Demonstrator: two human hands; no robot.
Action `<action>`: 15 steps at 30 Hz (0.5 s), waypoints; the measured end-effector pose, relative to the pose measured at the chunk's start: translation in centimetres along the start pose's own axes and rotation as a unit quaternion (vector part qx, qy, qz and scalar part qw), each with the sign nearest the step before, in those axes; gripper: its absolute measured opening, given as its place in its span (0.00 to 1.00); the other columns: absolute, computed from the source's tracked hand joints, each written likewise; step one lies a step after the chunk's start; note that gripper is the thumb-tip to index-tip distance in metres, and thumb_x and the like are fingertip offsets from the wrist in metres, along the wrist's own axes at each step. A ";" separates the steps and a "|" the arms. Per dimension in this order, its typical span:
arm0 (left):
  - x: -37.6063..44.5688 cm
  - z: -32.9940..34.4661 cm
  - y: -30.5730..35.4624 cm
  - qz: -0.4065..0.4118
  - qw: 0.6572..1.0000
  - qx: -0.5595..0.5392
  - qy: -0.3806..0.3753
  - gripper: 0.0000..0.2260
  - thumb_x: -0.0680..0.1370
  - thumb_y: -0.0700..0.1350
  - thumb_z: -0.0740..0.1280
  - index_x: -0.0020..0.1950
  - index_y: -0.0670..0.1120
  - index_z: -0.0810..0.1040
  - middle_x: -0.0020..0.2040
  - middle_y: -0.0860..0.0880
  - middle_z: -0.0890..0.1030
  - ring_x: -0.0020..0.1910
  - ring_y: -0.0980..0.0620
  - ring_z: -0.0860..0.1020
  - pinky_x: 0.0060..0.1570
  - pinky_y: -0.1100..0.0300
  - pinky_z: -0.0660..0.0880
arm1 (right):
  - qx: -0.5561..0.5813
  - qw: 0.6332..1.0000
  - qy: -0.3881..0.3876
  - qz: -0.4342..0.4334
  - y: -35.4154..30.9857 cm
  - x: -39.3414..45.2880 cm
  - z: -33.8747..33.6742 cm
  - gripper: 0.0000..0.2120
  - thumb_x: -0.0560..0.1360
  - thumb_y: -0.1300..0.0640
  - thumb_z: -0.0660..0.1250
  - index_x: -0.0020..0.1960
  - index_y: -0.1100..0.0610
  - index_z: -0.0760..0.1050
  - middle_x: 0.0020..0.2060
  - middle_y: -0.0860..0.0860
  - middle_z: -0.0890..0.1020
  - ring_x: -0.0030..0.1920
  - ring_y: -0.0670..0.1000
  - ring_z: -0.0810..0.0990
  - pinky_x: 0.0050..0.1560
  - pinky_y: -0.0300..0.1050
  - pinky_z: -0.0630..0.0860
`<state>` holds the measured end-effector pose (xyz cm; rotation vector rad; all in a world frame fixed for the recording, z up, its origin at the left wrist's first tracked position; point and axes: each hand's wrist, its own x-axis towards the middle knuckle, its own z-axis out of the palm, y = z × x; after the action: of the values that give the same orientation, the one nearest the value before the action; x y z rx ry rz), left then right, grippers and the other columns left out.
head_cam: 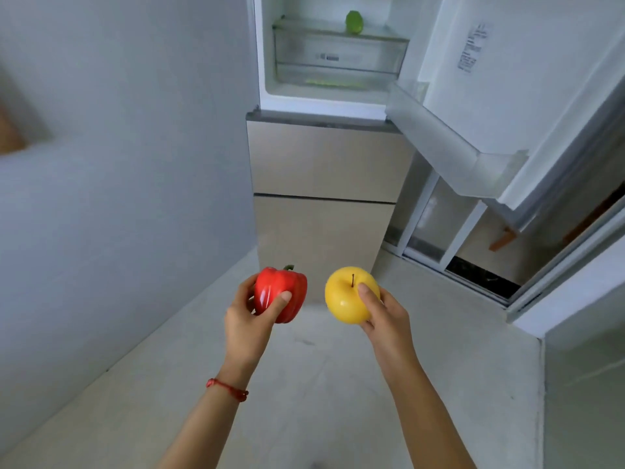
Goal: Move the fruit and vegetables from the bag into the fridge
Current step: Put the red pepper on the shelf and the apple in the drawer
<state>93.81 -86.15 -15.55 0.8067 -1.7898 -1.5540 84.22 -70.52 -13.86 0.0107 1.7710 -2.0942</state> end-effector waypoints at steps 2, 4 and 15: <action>3.0 1.4 0.6 0.005 1.000 -0.001 0.006 0.23 0.67 0.47 0.75 0.59 0.50 0.72 0.52 0.48 0.78 0.48 0.51 0.77 0.37 0.74 0.73 | 0.004 1.000 -0.004 0.000 -1.6 3.1 0.7 0.11 0.71 0.53 0.69 0.53 0.54 0.77 0.49 0.52 0.81 0.51 0.49 0.79 0.44 0.40 0.75; 6.0 2.6 1.3 0.018 1.000 0.002 0.015 0.22 0.68 0.45 0.75 0.59 0.50 0.72 0.52 0.48 0.77 0.48 0.52 0.77 0.37 0.74 0.73 | 0.009 1.000 -0.012 -0.005 -3.3 6.3 1.3 0.08 0.71 0.54 0.69 0.50 0.53 0.77 0.48 0.51 0.81 0.50 0.49 0.79 0.44 0.40 0.75; 23.5 6.6 5.2 0.065 0.997 -0.023 0.025 0.31 0.61 0.55 0.73 0.62 0.49 0.72 0.53 0.50 0.77 0.49 0.56 0.77 0.37 0.76 0.73 | 0.055 0.998 -0.013 -0.032 -10.3 21.3 8.5 0.04 0.71 0.55 0.68 0.46 0.53 0.77 0.46 0.51 0.80 0.50 0.49 0.79 0.50 0.45 0.75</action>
<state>73.91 -99.95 -9.56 0.6871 -1.7300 -1.4721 63.56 -83.52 -7.90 -0.0442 1.6602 -2.2238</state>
